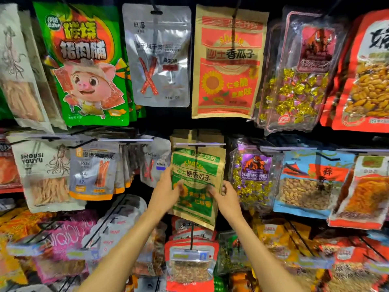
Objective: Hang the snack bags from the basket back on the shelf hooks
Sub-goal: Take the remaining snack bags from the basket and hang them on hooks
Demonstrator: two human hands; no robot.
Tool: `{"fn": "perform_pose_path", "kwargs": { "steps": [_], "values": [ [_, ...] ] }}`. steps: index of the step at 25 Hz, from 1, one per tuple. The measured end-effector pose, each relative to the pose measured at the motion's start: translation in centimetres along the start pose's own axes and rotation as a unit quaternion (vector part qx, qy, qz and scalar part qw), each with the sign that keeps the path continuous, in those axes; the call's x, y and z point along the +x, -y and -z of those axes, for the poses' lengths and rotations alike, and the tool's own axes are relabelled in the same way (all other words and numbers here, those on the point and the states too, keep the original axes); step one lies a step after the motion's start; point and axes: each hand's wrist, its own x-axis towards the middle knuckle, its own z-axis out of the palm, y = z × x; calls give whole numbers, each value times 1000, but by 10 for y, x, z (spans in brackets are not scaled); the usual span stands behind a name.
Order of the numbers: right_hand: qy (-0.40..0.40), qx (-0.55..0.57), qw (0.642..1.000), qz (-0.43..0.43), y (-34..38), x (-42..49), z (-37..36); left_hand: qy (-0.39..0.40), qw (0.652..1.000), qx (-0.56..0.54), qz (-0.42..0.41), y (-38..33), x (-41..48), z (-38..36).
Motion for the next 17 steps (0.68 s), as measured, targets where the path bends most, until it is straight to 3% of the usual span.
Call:
{"fn": "perform_pose_path", "kwargs": {
  "steps": [4, 12, 17],
  "values": [
    [9, 18, 1000, 22, -1, 5, 3, -10, 999, -15, 33, 25, 16, -9],
    [64, 29, 997, 35, -13, 27, 11, -18, 975, -171, 138, 31, 35, -22],
    [82, 67, 994, 21, -14, 37, 9, 11, 977, -175, 125, 42, 52, -16]
  ]
}}
